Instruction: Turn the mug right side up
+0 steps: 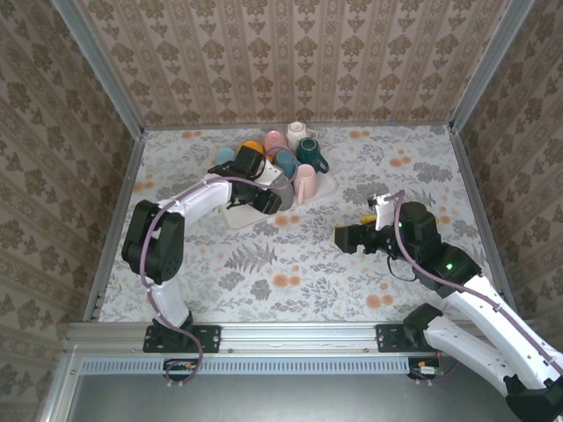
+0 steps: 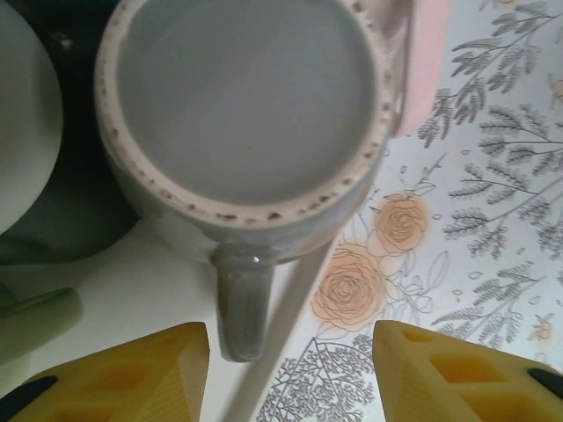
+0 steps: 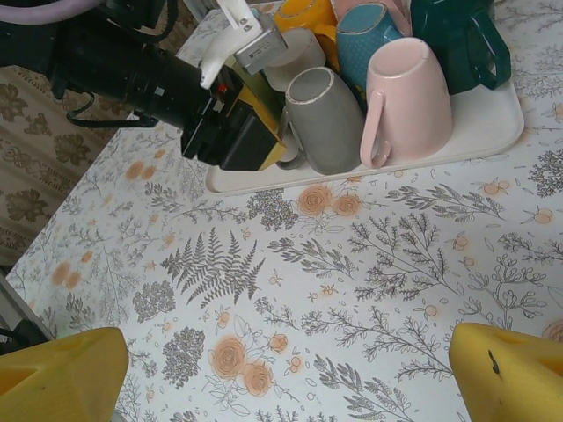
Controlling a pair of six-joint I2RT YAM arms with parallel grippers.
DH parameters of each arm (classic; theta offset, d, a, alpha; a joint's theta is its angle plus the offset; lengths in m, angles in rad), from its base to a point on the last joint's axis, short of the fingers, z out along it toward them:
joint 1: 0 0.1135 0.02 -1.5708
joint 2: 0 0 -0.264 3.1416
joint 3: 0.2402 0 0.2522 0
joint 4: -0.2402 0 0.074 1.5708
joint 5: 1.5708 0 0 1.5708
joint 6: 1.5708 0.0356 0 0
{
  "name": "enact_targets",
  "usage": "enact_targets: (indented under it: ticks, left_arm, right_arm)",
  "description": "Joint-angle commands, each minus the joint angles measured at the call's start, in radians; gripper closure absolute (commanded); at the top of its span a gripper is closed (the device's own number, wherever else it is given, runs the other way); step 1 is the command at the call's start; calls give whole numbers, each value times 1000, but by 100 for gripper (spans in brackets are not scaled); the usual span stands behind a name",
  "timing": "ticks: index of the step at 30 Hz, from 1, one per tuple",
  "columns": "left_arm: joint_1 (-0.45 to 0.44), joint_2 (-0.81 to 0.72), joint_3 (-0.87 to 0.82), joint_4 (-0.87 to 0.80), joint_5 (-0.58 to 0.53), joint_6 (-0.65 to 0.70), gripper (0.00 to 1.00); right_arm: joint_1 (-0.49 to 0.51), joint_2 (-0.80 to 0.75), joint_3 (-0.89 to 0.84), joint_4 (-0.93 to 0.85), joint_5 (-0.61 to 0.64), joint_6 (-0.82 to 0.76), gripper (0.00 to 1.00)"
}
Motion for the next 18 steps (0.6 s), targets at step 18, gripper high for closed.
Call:
enact_targets:
  ticks: [18]
  left_arm:
    - [8,69,60,-12,-27,46,86]
  right_arm:
    - [4,-2,-44,15,-1,32,17]
